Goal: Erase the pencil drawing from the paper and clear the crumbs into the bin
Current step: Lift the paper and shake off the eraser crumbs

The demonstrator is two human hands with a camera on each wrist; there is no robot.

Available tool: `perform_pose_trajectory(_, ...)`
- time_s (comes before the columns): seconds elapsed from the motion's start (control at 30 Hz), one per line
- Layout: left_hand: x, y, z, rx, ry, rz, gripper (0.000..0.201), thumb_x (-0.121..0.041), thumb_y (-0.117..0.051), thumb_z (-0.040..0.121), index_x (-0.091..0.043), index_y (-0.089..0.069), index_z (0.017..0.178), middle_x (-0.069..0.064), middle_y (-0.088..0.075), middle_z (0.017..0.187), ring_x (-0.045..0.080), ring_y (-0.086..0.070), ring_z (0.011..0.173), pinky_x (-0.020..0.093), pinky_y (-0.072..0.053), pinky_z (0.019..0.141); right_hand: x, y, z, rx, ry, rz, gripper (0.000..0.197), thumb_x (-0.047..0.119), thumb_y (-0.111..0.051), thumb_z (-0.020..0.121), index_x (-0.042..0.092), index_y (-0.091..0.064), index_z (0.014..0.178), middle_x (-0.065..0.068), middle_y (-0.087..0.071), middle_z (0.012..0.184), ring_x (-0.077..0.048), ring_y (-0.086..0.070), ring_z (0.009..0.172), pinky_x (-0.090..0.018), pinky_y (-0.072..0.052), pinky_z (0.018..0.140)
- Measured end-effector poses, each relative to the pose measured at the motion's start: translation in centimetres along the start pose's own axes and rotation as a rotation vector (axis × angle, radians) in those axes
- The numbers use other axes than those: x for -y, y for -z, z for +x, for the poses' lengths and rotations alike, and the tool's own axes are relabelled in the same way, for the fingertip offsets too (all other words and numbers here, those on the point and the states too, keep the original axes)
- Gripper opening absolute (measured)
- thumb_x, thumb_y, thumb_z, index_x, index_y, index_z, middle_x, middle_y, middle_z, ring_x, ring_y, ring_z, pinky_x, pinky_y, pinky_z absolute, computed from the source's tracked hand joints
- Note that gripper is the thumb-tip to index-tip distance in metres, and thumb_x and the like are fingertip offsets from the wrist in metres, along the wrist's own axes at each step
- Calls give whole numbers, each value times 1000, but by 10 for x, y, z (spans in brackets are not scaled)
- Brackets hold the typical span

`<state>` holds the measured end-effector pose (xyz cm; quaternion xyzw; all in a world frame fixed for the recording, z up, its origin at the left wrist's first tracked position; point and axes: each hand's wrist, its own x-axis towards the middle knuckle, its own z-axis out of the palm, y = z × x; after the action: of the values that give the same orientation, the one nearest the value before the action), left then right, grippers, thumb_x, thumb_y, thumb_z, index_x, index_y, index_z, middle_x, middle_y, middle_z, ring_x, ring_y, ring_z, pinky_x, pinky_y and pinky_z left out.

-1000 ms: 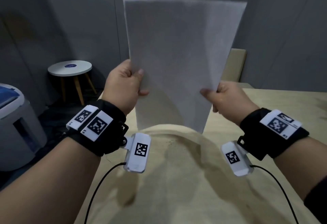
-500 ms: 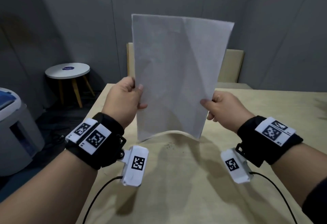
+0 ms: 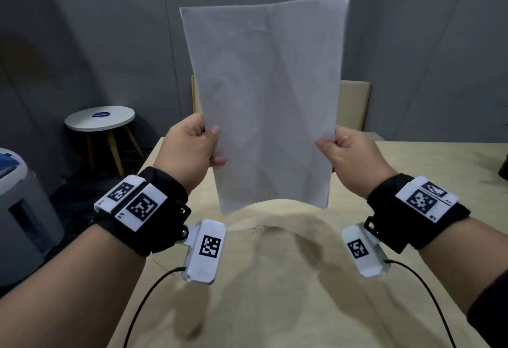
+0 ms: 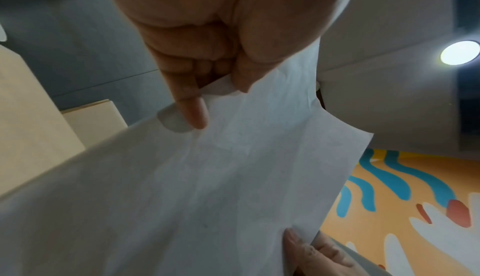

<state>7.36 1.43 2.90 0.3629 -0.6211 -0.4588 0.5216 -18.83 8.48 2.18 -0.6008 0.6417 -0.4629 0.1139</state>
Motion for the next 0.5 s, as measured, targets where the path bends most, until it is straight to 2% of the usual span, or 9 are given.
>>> perform_pose_trajectory(0.07, -8, -3, -1, 27, -5, 4, 28, -8, -46, 104, -24, -69, 101, 3, -74, 104, 17, -70, 83, 23, -57, 57, 1, 10, 2, -54, 26, 23, 18, 27, -54, 97, 21, -71, 99, 5, -76, 90, -20, -70, 81, -39, -56, 75)
perform_pose_trajectory(0.13, -13, -7, -1, 49, -6, 31, 26, -8, -47, 104, -20, -69, 99, 3, -74, 98, 17, -69, 77, 24, -56, 54, 4, 21, 4, -95, 39, 62, 17, 21, -55, 98, 20, -71, 100, 1, -77, 95, -25, -71, 90, -42, -57, 81)
perform_pose_trajectory(0.2, -16, -11, -3, 75, -5, 62, 21, -8, -49, 103, -16, -66, 96, 6, -74, 91, 17, -69, 71, 25, -55, 52, 2, 31, 5, -120, 21, 128, 17, 14, -55, 99, 21, -71, 96, 4, -76, 93, -19, -71, 86, -36, -56, 80)
perform_pose_trajectory(0.27, -17, -14, -6, 96, 2, 92, 17, -9, -52, 101, -16, -65, 93, 9, -74, 89, 18, -70, 71, 27, -53, 52, -4, 40, 6, -124, -33, 185, 19, 11, -55, 99, 21, -69, 90, 9, -74, 84, -7, -67, 73, -25, -55, 67)
perform_pose_trajectory(0.33, -15, -15, -10, 122, 20, 113, 14, -9, -54, 101, -16, -65, 93, 12, -74, 93, 20, -71, 74, 29, -53, 54, -12, 50, 4, -120, -98, 223, 18, 11, -56, 99, 19, -67, 87, 10, -73, 80, -5, -66, 68, -22, -53, 62)
perform_pose_trajectory(0.43, -8, -10, -15, 171, 45, 189, 12, -10, -56, 100, -14, -65, 95, 12, -75, 95, 20, -71, 76, 31, -54, 57, -32, 66, 2, -119, -195, 277, 13, 9, -57, 98, 12, -69, 94, 0, -77, 91, -15, -71, 78, -32, -59, 74)
perform_pose_trajectory(0.5, 0, -1, -20, 193, 77, 243, 10, -10, -56, 100, -12, -65, 95, 11, -76, 94, 22, -72, 78, 34, -53, 59, -49, 75, -1, -89, -271, 238, 12, 11, -59, 96, 3, -69, 94, -13, -76, 96, -27, -70, 81, -49, -57, 83)
